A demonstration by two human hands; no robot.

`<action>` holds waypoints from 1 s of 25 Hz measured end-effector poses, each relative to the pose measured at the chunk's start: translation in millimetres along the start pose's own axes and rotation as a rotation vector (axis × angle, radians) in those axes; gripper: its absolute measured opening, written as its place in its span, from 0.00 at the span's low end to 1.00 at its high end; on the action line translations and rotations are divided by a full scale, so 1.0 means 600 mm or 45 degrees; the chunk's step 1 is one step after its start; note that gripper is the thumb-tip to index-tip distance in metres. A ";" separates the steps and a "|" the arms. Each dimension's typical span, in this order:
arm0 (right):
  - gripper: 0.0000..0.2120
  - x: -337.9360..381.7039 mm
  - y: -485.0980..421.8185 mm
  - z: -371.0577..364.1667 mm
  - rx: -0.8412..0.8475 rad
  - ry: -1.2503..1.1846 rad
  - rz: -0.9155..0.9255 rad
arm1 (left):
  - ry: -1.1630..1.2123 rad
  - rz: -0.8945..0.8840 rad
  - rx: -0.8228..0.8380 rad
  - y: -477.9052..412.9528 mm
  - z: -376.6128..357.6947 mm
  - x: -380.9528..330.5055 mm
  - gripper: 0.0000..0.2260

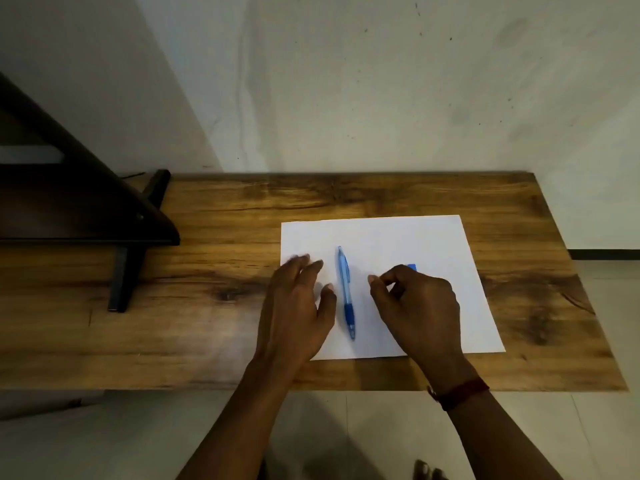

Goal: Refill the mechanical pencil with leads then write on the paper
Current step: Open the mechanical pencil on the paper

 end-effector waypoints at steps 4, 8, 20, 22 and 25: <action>0.16 0.003 0.004 -0.017 0.195 0.125 -0.087 | 0.184 -0.026 -0.298 0.000 0.037 -0.003 0.12; 0.16 0.009 0.010 -0.022 0.218 0.162 -0.090 | 0.214 0.041 -0.248 -0.004 0.035 0.008 0.06; 0.17 0.040 0.040 -0.052 0.363 0.255 -0.046 | 0.346 0.164 -0.112 -0.005 0.009 0.009 0.05; 0.15 0.040 0.039 -0.056 0.379 0.230 -0.068 | 0.406 0.188 -0.095 -0.006 0.005 0.009 0.05; 0.15 0.042 0.033 -0.053 0.284 0.076 -0.080 | 0.670 0.360 -0.074 -0.006 -0.002 0.015 0.08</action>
Point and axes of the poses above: each hand's wrist, its own y-axis away from the middle knuckle, its own z-axis out of the back of the hand, x = y × z, the point moved 5 cm from there along -y, towards the middle knuckle, and after that the axes turned 2 degrees about -x, right-handed, at the moved point
